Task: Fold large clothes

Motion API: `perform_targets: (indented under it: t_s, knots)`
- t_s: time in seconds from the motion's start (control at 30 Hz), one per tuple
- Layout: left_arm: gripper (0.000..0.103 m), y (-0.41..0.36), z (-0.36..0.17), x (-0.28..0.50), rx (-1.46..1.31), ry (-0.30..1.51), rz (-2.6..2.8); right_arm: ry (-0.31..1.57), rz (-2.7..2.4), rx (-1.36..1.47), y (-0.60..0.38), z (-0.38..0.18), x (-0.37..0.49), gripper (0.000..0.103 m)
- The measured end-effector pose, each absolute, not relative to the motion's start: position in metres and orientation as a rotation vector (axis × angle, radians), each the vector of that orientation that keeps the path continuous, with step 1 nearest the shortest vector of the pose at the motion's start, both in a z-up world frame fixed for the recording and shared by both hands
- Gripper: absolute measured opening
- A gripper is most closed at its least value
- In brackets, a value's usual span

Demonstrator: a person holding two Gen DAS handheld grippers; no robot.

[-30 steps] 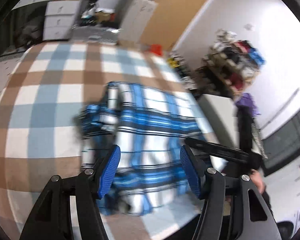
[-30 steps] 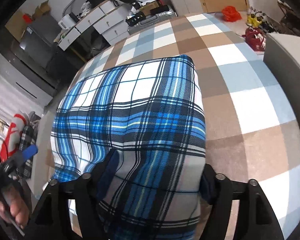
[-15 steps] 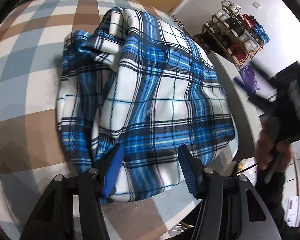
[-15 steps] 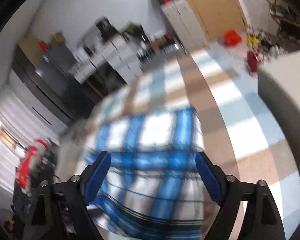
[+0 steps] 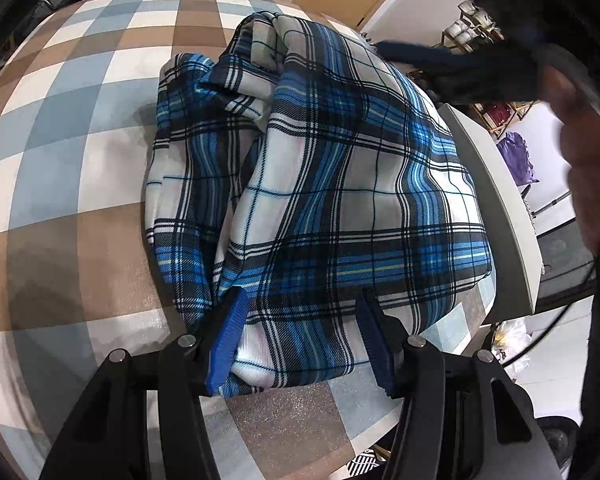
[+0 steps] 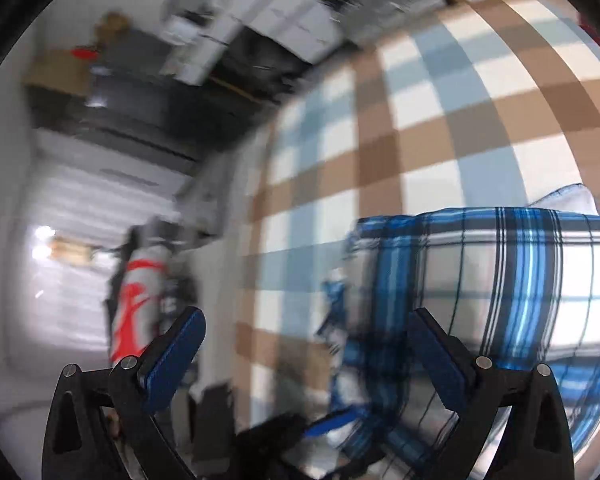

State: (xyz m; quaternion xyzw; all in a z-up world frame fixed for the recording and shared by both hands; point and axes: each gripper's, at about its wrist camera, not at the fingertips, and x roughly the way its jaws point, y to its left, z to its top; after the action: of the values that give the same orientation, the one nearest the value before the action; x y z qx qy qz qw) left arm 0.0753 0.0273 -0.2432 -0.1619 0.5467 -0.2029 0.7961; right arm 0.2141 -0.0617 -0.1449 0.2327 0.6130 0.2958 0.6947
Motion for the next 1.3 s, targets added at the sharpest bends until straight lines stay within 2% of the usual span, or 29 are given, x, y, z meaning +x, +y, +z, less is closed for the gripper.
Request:
perform_targets:
  t_s: [0.1, 0.23, 0.4, 0.5, 0.57, 0.7, 0.8, 0.87, 1.1, 1.3]
  knots:
    - [0.051, 0.03, -0.246, 0.076, -0.352, 1.175, -0.432, 1.575, 0.579, 0.616, -0.055, -0.196, 0.231, 0.103]
    - [0.051, 0.034, -0.246, 0.075, -0.375, 1.174, -0.418, 1.595, 0.561, 0.675, -0.057, -0.23, 0.239, 0.103]
    - [0.051, 0.032, -0.246, 0.076, -0.366, 1.179, -0.404, 1.572, 0.568, 0.673, -0.058, -0.224, 0.235, 0.103]
    - [0.051, 0.029, -0.245, 0.074, -0.365, 1.176, -0.402, 1.54, 0.604, 0.655, -0.068, -0.194, 0.229, 0.102]
    - [0.051, 0.027, -0.244, 0.074, -0.365, 1.179, -0.4, 1.46, 0.613, 0.531, -0.076, -0.163, 0.224, 0.102]
    - [0.051, 0.025, -0.245, 0.076, -0.371, 1.188, -0.394, 1.351, 0.467, 0.036, -0.085, -0.117, 0.208, 0.102]
    - [0.051, 0.028, -0.244, 0.077, -0.387, 1.187, -0.391, 1.292, 0.361, -0.401, -0.08, -0.122, 0.188, 0.102]
    - [0.051, 0.028, -0.244, 0.076, -0.386, 1.186, -0.391, 1.263, 0.298, -0.575, -0.081, -0.138, 0.178, 0.102]
    - [0.051, 0.027, -0.245, 0.075, -0.376, 1.18, -0.385, 1.34, 0.383, -0.742, -0.065, -0.203, 0.165, 0.101]
    - [0.051, 0.022, -0.244, 0.072, -0.315, 1.163, -0.378, 1.373, 0.44, -0.632, -0.08, -0.215, 0.174, 0.102]
